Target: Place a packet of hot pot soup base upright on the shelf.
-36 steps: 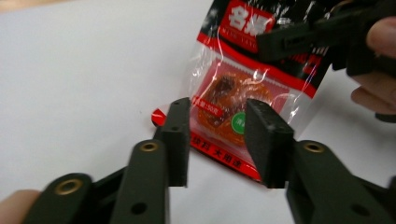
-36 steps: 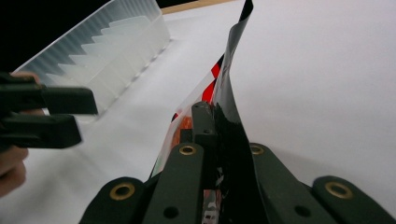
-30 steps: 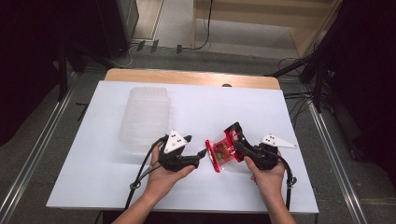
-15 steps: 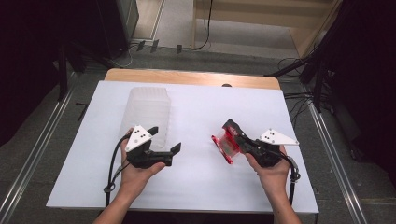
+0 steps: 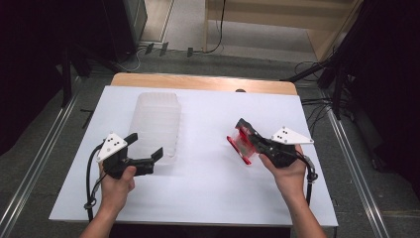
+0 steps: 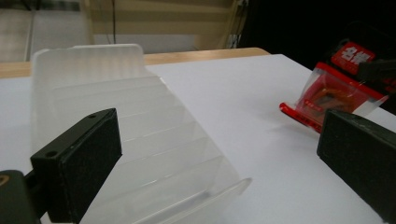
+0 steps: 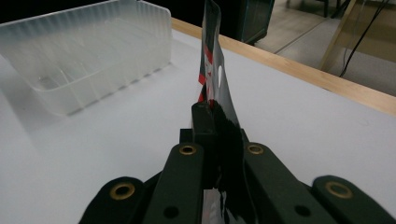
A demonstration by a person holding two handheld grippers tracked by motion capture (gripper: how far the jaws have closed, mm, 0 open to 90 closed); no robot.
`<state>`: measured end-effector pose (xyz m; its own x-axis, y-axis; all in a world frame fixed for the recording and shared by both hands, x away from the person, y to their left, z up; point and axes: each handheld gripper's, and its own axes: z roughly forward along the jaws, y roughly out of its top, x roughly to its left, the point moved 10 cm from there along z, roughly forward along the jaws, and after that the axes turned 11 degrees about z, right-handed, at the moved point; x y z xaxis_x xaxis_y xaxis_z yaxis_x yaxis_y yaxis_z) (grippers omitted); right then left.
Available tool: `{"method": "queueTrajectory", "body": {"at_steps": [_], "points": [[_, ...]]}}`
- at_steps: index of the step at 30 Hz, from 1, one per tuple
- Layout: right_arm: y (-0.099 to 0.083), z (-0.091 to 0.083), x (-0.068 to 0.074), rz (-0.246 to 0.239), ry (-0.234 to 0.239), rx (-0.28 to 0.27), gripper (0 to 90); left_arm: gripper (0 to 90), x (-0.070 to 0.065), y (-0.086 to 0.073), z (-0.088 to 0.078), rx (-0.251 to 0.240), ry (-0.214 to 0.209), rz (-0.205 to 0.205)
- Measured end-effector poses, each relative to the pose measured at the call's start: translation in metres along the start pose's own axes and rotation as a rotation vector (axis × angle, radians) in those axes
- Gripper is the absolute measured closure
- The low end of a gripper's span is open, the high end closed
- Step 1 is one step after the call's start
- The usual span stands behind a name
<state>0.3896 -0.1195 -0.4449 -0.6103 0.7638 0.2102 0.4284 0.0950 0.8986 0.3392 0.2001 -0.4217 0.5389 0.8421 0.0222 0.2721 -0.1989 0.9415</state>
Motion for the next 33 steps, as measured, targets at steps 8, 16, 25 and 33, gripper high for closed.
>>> {"method": "queueTrajectory", "body": {"at_steps": [8, 16, 25, 33], "points": [[0.018, 0.005, -0.002, -0.016, 0.004, -0.001, 90.0, 0.0, 0.023, -0.011, -0.02, -0.018, 0.046, -0.021], [0.032, 0.014, -0.006, 0.004, -0.004, -0.008, 90.0, 0.0, 0.046, -0.027, -0.04, -0.012, 0.079, -0.051], [0.051, 0.028, -0.008, 0.015, 0.008, -0.006, 90.0, 0.0, 0.073, -0.049, -0.058, -0.008, 0.127, -0.081], [0.068, 0.048, 0.005, -0.002, 0.123, 0.025, 90.0, 0.0, 0.09, -0.064, -0.063, -0.02, 0.16, -0.12]]}}
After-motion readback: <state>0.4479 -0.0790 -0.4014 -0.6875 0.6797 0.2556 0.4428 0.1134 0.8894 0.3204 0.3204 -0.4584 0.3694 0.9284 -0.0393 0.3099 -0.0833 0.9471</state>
